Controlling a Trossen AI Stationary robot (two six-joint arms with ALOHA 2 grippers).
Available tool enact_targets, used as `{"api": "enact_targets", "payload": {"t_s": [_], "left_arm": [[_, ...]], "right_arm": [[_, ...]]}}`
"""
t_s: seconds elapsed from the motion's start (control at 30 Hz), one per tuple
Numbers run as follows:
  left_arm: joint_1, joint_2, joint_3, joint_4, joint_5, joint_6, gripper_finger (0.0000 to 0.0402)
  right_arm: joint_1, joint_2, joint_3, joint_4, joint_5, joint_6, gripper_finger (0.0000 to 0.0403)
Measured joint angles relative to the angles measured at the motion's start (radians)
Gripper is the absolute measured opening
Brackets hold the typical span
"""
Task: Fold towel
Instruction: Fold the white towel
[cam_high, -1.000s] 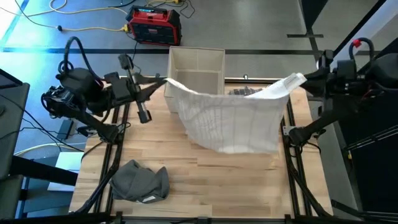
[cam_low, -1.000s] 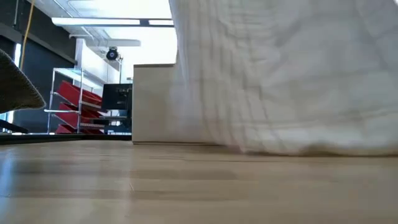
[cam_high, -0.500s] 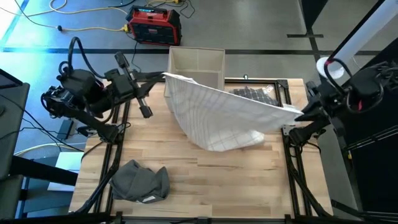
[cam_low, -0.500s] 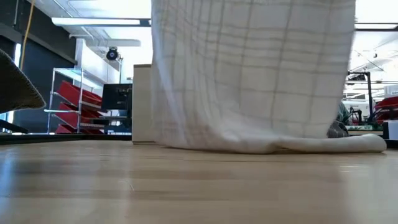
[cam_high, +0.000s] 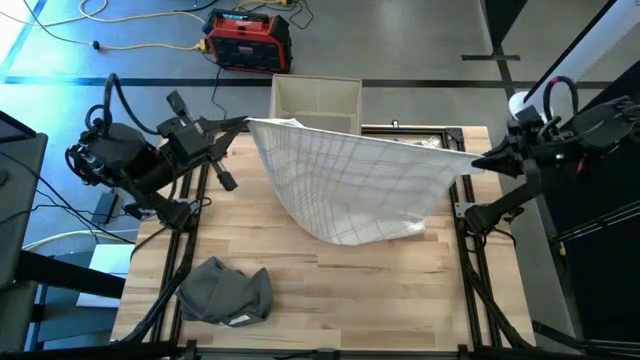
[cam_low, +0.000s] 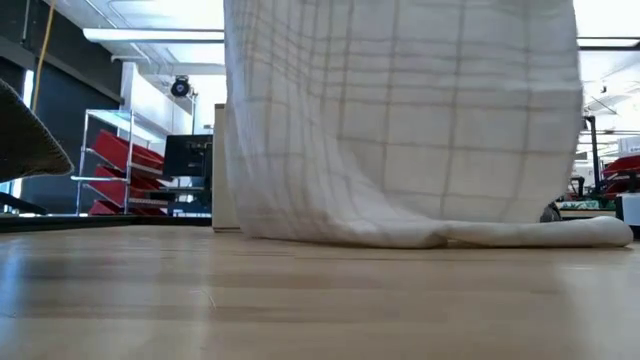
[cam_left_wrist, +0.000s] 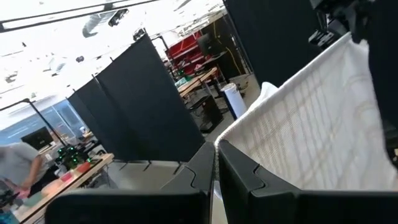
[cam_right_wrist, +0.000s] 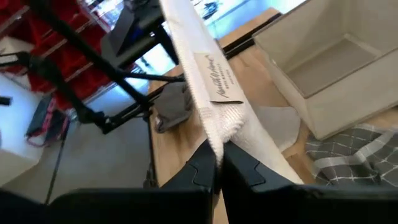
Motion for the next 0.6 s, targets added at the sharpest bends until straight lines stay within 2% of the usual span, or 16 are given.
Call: {"api": "enact_targets", "payload": {"t_s": [0.13, 0.3, 0.43, 0.6], "left_arm": [[-0.05, -0.003, 0.0, -0.025, -0.054, -0.001, 0.0003], [-0.095, -0.005, 0.0, -0.057, -0.175, -0.007, 0.0003], [-0.115, -0.015, 0.0, -0.074, -0.176, -0.04, 0.0003], [-0.076, 0.003, 0.001, -0.036, -0.058, -0.055, 0.0003]], "right_arm": [[0.0, 0.0, -0.008, 0.008, -0.003, -0.003, 0.0], [0.0, -0.001, 0.051, 0.137, 0.053, -0.174, 0.0], [0.0, -0.002, 0.099, 0.241, 0.097, -0.311, 0.0], [0.0, -0.002, 0.116, 0.528, 0.105, -0.616, 0.0]]}}
